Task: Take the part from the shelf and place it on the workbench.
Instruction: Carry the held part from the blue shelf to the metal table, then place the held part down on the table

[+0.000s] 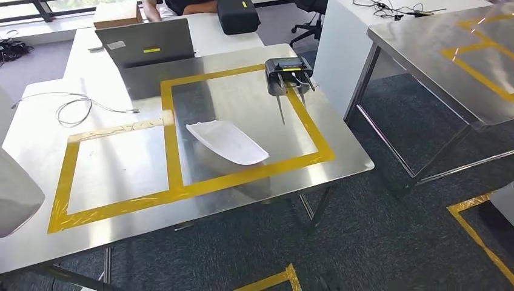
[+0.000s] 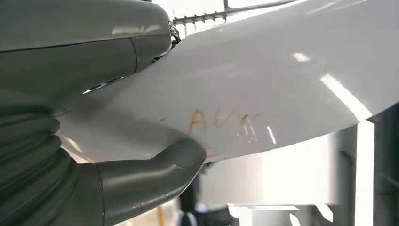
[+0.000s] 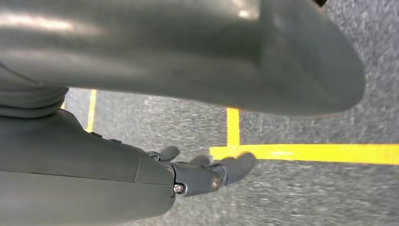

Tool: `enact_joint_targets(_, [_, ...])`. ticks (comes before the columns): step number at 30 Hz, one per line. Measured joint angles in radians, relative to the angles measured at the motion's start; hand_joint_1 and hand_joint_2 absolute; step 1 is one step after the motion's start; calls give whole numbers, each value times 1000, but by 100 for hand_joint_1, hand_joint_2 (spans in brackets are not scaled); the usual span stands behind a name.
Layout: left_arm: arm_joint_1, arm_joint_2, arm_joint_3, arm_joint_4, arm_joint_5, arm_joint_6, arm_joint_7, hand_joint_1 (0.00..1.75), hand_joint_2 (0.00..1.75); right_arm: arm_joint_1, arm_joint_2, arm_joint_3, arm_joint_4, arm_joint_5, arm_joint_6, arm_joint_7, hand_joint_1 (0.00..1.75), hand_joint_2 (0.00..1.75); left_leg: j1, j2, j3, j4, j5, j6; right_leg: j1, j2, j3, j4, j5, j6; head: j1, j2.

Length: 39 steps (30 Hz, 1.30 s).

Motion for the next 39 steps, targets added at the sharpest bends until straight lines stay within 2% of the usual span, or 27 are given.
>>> enact_joint_targets(2, [-23,19,-2,35,-49,12,31,175,175,-3,4,0,0,3,0,2,0,0,0,1,-7,17,6,-11,-6,2,18,-17,1,-10,0,0])
enact_joint_targets(3, [-43,31,-2,66,-79,19,37,175,175,-4,6,0,0,6,1,4,0,0,0,3,-25,48,6,-15,-9,3,32,-25,-1,-15,-3,0])
enact_joint_targets(5, [-97,55,-4,154,-132,32,38,175,175,-5,7,0,0,17,5,9,0,0,5,8,-91,150,-16,-25,-12,4,55,-37,-8,-22,-8,0])
enact_joint_targets(7, [-166,83,-4,268,-182,46,25,175,175,-5,8,0,0,29,9,14,0,0,11,12,-168,245,-65,-36,-13,4,71,-39,-23,-26,-9,0])
enact_joint_targets(8, [-204,98,-4,332,-213,56,13,175,175,-5,8,0,0,35,11,15,0,0,14,14,-193,259,-81,-40,-13,5,81,-39,-32,-26,-9,0])
enact_joint_targets(9, [-245,114,-4,399,-250,70,-2,175,175,-5,8,0,0,41,13,16,0,0,17,16,-202,242,-76,-42,-14,6,93,-39,-42,-25,-9,0])
enact_joint_targets(10, [-290,129,-4,469,-290,88,-15,175,175,-5,8,0,0,46,15,17,0,0,19,16,-198,195,-45,-44,-15,8,106,-38,-53,-23,-9,0])
enact_joint_targets(12, [-385,158,-5,614,-376,132,-41,175,175,-5,8,0,0,54,19,18,0,0,22,17,-176,64,67,-43,-14,11,126,-32,-76,-16,-10,0])
enact_joint_targets(13, [-435,170,-8,690,-416,154,-52,175,175,-7,7,0,0,57,20,18,0,0,22,16,-168,19,110,-40,-13,13,129,-27,-88,-9,-10,0])
enact_joint_targets(14, [-482,180,-12,762,-453,175,-62,175,175,-8,7,0,1,59,21,19,0,0,20,15,-166,-4,135,-34,-13,14,128,-24,-97,-2,-9,0])
enact_joint_targets(17, [-623,195,-39,949,-565,246,-58,175,175,-13,6,0,0,63,24,25,0,0,19,14,-165,-4,133,-12,-14,15,128,-24,-115,17,-7,0])
enact_joint_targets(18, [-671,196,-55,1003,-605,275,-45,175,175,-15,6,0,0,65,24,28,0,0,21,14,-161,-6,129,-4,-13,14,121,-5,-125,22,-6,0])
enact_joint_targets(19, [-718,193,-76,1056,-645,306,-27,175,175,-18,5,0,0,66,25,31,0,0,22,14,-156,-8,124,2,-13,13,100,38,-144,28,-5,0])
enact_joint_targets(20, [-760,189,-98,1104,-681,335,-6,175,175,-20,4,0,0,68,25,34,0,0,23,15,-151,-10,119,7,-14,11,61,103,-167,31,-4,0])
enact_joint_targets(22, [-827,169,-143,1190,-738,379,35,175,175,-22,3,0,0,72,24,37,0,0,21,15,-142,-10,108,13,-15,8,-43,252,-205,36,-3,0])
enact_joint_targets(23, [-850,157,-161,1224,-754,390,48,175,175,-21,2,1,0,73,23,38,0,0,19,14,-136,-9,102,14,-15,8,-82,292,-200,36,-3,0])
enact_joint_targets(24, [-868,142,-177,1253,-764,394,53,175,175,-20,1,1,0,74,23,36,0,0,18,14,-128,-9,96,15,-14,8,-102,291,-172,34,-2,0])
enact_joint_targets(25, [-881,127,-190,1276,-769,394,50,175,175,-19,-1,1,0,76,23,32,0,0,16,13,-120,-9,90,15,-13,7,-100,248,-124,30,-2,0])
enact_joint_targets(26, [-892,109,-203,1296,-776,394,40,175,175,-19,-3,1,0,77,23,28,0,0,15,13,-111,-9,83,14,-10,7,-83,173,-65,23,-2,0])
enact_joint_targets(27, [-901,89,-216,1315,-788,392,25,175,175,-19,-6,1,0,78,23,24,0,0,12,13,-104,-8,78,13,-6,5,-60,97,-19,14,-2,0])
enact_joint_targets(28, [-909,69,-230,1331,-805,391,9,175,175,-19,-8,1,0,78,22,21,0,0,10,12,-99,-7,73,11,-3,2,-41,37,12,9,-2,0])
enact_joint_targets(29, [-913,49,-248,1344,-828,391,-7,175,175,-19,-9,1,0,79,22,19,0,0,6,11,-97,-6,68,11,-2,0,-28,0,27,10,-3,0])
enact_joint_targets(30, [-912,28,-267,1355,-855,391,-21,175,175,-19,-10,1,0,80,21,18,0,0,3,10,-96,-5,65,11,-2,-2,-23,-11,26,13,-3,0])
enact_joint_targets(32, [-898,-15,-315,1370,-910,392,-41,175,175,-20,-9,1,0,81,18,19,0,0,0,10,-94,-7,63,12,-5,-2,-20,-15,25,20,-3,0])
enact_joint_targets(34, [-874,-55,-367,1380,-953,389,-58,175,175,-23,-9,1,0,82,14,21,0,0,1,12,-90,-12,62,8,-6,2,-19,-14,24,17,-2,0])
enact_joint_targets(38, [-825,-106,-452,1390,-994,398,-39,0,175,-21,-7,0,0,81,11,30,0,0,0,21,-85,-17,58,2,-6,11,-19,-14,21,12,-3,0])
enact_joint_targets(39, [-814,-113,-469,1392,-1003,409,-19,0,175,-20,-7,0,0,80,10,32,0,0,0,22,-84,-17,57,2,-6,12,-19,-14,20,11,-3,0])
